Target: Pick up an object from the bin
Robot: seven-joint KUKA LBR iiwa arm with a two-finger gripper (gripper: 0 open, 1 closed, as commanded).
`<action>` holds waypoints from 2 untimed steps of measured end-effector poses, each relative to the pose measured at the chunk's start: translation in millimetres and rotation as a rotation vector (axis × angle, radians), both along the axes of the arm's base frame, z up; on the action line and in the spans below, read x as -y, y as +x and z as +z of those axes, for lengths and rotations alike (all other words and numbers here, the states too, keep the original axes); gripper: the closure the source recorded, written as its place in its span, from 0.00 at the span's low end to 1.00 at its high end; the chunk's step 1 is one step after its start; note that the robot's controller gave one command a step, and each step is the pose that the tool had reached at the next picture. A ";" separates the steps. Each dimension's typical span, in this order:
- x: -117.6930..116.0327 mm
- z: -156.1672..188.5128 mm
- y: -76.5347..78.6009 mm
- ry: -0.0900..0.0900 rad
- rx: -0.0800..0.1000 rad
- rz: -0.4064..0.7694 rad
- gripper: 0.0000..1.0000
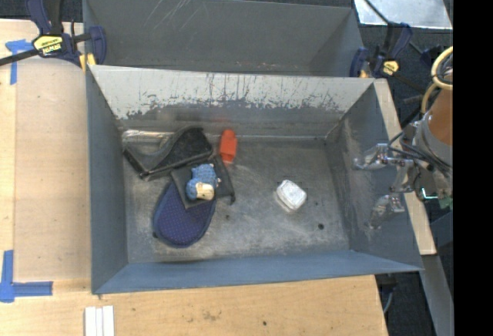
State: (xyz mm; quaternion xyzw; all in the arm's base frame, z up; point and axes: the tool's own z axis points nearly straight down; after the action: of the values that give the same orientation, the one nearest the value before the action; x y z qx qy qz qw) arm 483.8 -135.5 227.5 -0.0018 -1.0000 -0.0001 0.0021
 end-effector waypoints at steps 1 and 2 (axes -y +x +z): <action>-78.2 -68.6 51.8 0.004 0.004 0.611 0.00; -69.9 -106.8 77.1 0.001 0.008 0.746 0.00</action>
Offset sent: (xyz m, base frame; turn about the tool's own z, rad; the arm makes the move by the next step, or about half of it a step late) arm 0.0513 0.0764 -0.0675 -0.6093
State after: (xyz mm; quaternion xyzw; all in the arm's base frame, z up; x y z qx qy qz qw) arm 560.8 -65.5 120.7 0.3629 -0.9318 0.0004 -0.0021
